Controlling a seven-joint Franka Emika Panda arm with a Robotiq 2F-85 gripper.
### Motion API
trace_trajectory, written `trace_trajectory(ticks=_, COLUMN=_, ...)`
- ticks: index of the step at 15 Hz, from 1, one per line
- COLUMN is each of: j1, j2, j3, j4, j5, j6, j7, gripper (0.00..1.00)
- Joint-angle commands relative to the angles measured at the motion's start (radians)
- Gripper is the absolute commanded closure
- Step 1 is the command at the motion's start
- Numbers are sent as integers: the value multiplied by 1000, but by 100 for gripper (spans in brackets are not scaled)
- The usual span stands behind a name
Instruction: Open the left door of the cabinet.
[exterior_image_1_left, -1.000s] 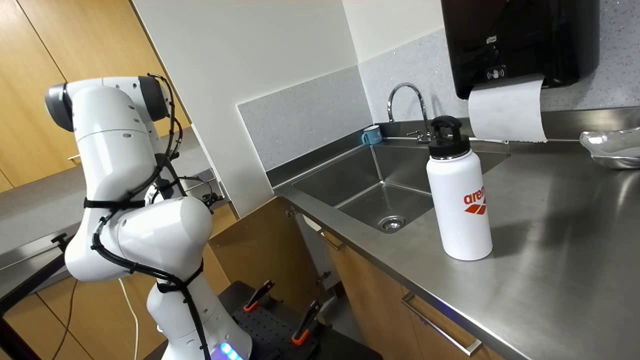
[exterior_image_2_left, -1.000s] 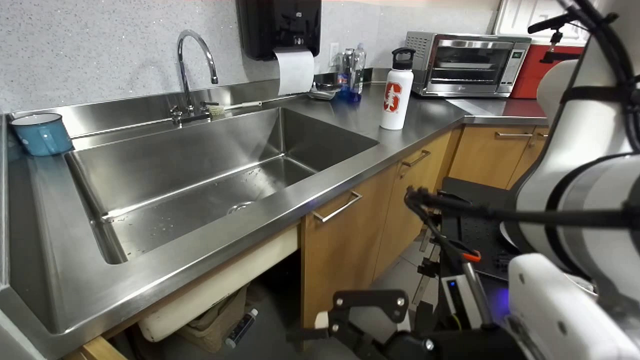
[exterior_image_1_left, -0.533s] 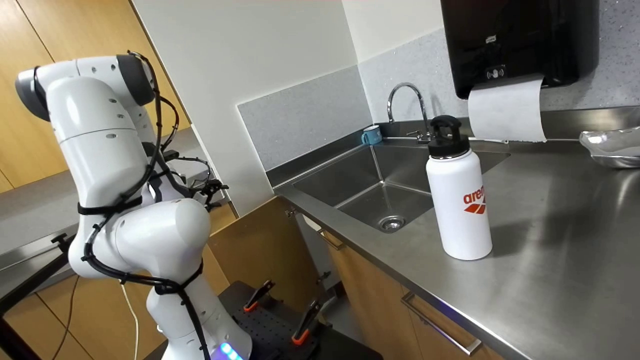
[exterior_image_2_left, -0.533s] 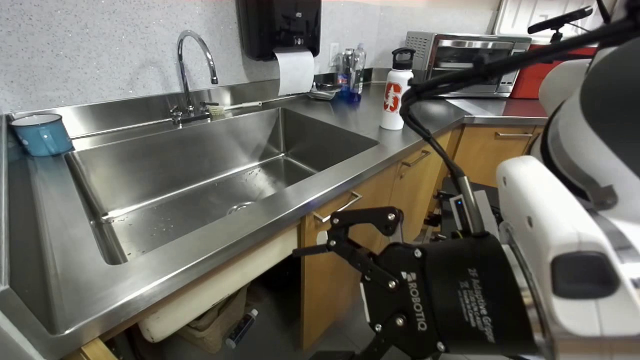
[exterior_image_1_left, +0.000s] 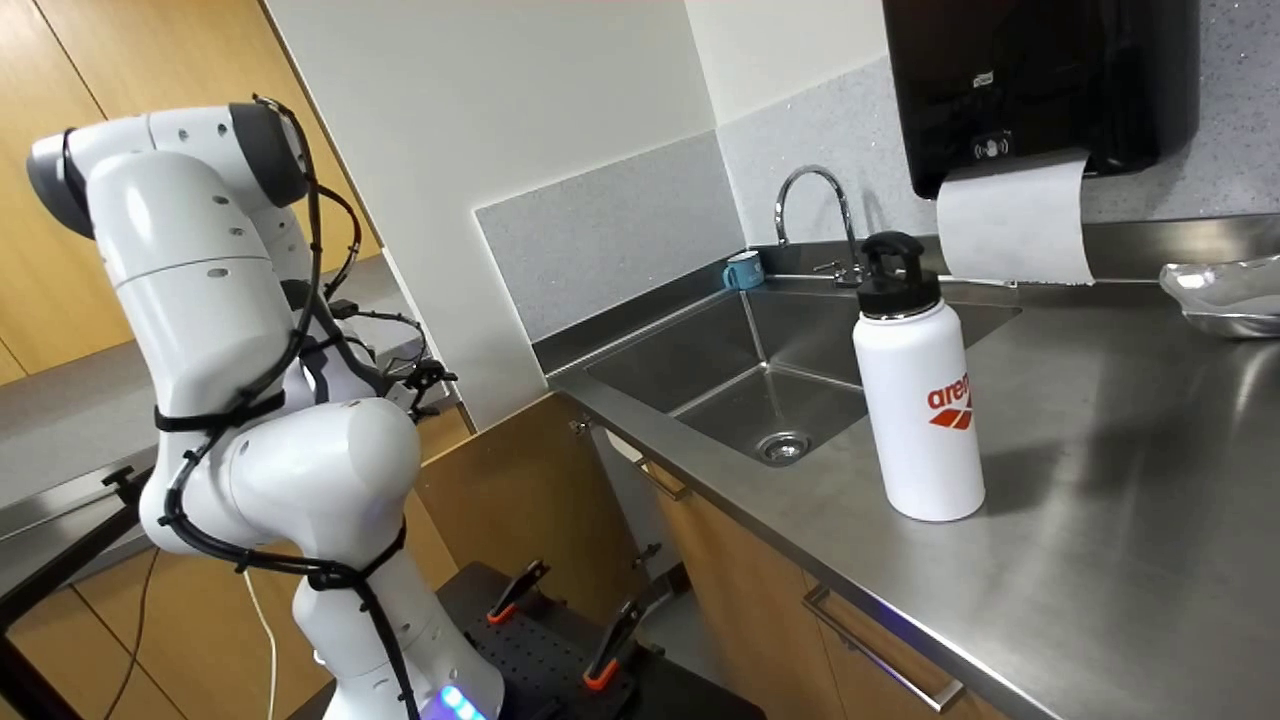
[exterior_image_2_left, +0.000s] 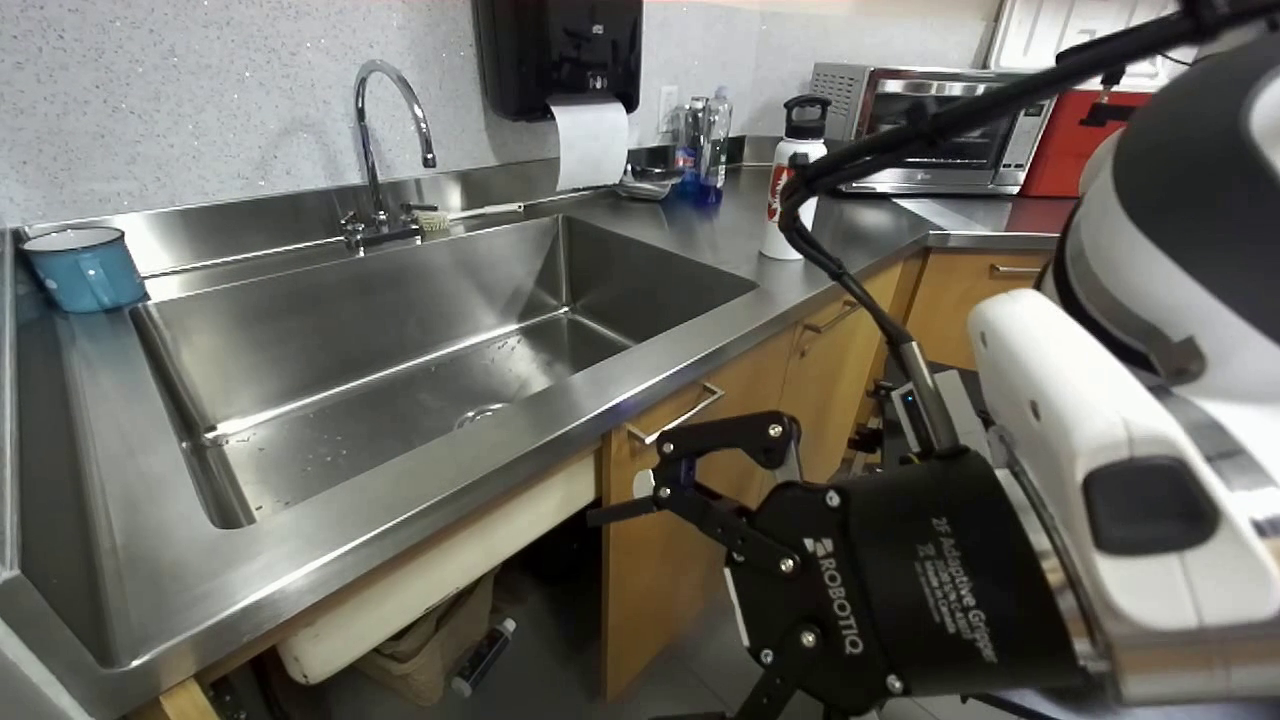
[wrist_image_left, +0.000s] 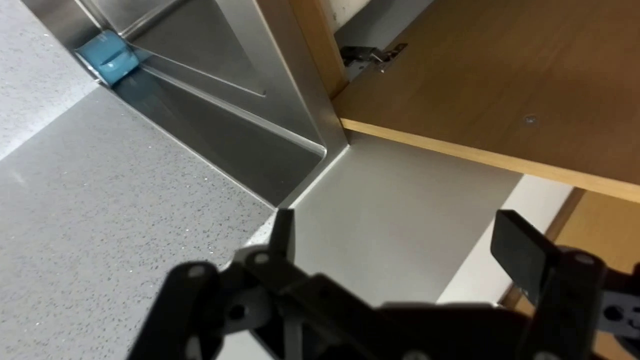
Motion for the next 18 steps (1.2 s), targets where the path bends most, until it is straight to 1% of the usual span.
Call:
trace_trajectory(ticks=1, j1=-127, j2=-174, j3=51, j4=-104, j5=-35, j6=280, j7=82, gripper=0)
trace_trajectory(ticks=2, j1=-147, j2=-215, j3=44, j4=-124, j5=-38, j6=367, j7=99, gripper=0)
trace_trajectory(ticks=3, j1=-148, j2=-271, j3=6, j4=-153, j5=-1, j6=454, j7=69, gripper=0)
trace_trajectory(ticks=5, j1=-178, j2=-354, j3=-39, j4=-209, j5=85, j6=625, j7=-3, gripper=0)
trace_trajectory(ticks=7, j1=-194, j2=-431, j3=-97, j4=-279, j5=175, j6=732, j7=-98, gripper=0)
trace_trajectory(ticks=8, j1=-200, j2=-455, j3=-119, j4=-309, j5=204, j6=763, j7=-137, gripper=0)
trace_trajectory(ticks=9, j1=-200, j2=-474, j3=-142, j4=-334, j5=237, j6=785, j7=-181, gripper=0)
trace_trajectory(ticks=12, j1=-182, j2=-492, j3=-191, j4=-396, j5=327, j6=783, j7=-311, gripper=0)
trace_trajectory(ticks=13, j1=-187, j2=-452, j3=-169, j4=-344, j5=273, j6=762, j7=-237, gripper=0)
trace_trajectory(ticks=15, j1=-186, j2=-463, j3=-179, j4=-373, j5=304, j6=762, j7=-277, gripper=0)
trace_trajectory(ticks=18, j1=-184, j2=-465, j3=-179, j4=-378, j5=304, j6=762, j7=-277, gripper=0)
